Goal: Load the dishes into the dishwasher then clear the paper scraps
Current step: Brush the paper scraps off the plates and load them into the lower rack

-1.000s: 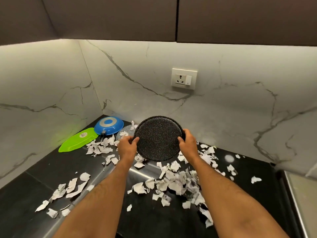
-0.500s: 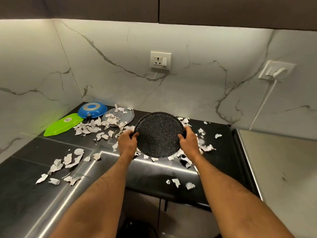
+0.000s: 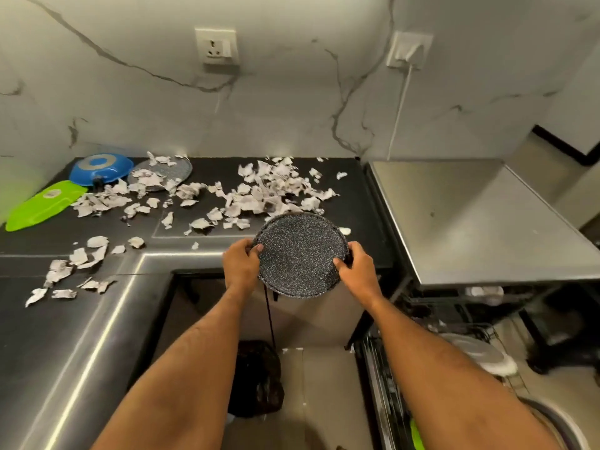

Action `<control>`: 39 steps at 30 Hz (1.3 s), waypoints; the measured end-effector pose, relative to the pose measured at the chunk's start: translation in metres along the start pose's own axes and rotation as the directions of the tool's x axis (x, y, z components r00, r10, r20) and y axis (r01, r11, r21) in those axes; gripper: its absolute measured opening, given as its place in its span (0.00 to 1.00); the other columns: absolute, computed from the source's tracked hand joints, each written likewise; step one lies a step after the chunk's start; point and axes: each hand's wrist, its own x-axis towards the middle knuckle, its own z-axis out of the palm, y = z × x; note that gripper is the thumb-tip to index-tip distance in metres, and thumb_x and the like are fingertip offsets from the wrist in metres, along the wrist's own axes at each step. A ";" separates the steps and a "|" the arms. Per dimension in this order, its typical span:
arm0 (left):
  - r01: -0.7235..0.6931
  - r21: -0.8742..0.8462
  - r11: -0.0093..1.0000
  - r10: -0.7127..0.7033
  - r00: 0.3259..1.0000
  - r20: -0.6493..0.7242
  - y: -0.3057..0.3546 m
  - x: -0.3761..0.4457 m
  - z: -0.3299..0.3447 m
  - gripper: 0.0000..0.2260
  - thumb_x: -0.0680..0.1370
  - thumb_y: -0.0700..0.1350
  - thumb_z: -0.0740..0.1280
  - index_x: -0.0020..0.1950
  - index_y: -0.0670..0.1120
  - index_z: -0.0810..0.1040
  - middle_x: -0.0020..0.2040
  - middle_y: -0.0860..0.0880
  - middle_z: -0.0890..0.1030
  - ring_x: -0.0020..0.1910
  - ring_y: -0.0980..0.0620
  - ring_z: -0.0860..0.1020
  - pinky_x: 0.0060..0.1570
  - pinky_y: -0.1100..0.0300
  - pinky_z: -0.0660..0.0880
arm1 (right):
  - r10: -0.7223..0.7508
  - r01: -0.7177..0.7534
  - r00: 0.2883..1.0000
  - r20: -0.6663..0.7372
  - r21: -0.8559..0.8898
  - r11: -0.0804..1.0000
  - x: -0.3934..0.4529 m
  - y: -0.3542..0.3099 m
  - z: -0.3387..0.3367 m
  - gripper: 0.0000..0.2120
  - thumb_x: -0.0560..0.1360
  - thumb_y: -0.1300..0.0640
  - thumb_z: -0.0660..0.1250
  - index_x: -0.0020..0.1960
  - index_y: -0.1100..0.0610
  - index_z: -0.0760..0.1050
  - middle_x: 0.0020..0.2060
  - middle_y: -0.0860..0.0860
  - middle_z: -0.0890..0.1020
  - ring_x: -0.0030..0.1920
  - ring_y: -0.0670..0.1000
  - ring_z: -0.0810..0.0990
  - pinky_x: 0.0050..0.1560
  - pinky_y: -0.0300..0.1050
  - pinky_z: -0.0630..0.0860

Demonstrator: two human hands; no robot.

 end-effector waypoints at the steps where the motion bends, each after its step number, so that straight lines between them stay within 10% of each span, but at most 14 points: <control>1: -0.003 0.001 1.000 0.003 1.000 0.028 0.001 -0.012 0.010 0.06 0.79 0.42 0.71 0.52 0.40 0.84 0.43 0.48 0.83 0.43 0.51 0.79 0.47 0.59 0.74 | 0.022 -0.022 1.000 0.001 0.003 1.000 -0.011 0.016 -0.007 0.12 0.76 0.62 0.72 0.56 0.54 0.74 0.47 0.46 0.83 0.50 0.46 0.82 0.57 0.49 0.79; 13: -0.110 0.247 0.963 0.012 0.929 0.370 -0.027 -0.144 0.219 0.06 0.80 0.44 0.68 0.51 0.42 0.82 0.44 0.45 0.84 0.44 0.45 0.81 0.45 0.51 0.78 | 0.370 -0.375 0.906 -0.207 0.017 0.927 -0.134 0.226 -0.098 0.14 0.72 0.61 0.76 0.54 0.56 0.75 0.47 0.52 0.84 0.49 0.53 0.82 0.52 0.52 0.79; 29: -0.397 0.193 0.897 0.045 0.518 0.854 -0.030 -0.327 0.559 0.08 0.81 0.44 0.66 0.54 0.42 0.83 0.48 0.42 0.85 0.49 0.43 0.82 0.47 0.55 0.74 | 0.652 -0.716 0.523 -0.549 0.131 0.685 -0.276 0.500 -0.207 0.12 0.74 0.60 0.74 0.51 0.59 0.72 0.45 0.58 0.83 0.47 0.61 0.81 0.46 0.55 0.77; 39: -0.511 0.183 0.840 0.038 0.392 0.919 -0.078 -0.379 0.665 0.09 0.82 0.42 0.66 0.60 0.44 0.81 0.52 0.42 0.83 0.50 0.47 0.78 0.48 0.58 0.71 | 0.688 -0.752 0.459 -0.563 0.166 0.638 -0.306 0.608 -0.196 0.09 0.77 0.62 0.71 0.54 0.60 0.72 0.43 0.51 0.81 0.42 0.52 0.76 0.42 0.42 0.67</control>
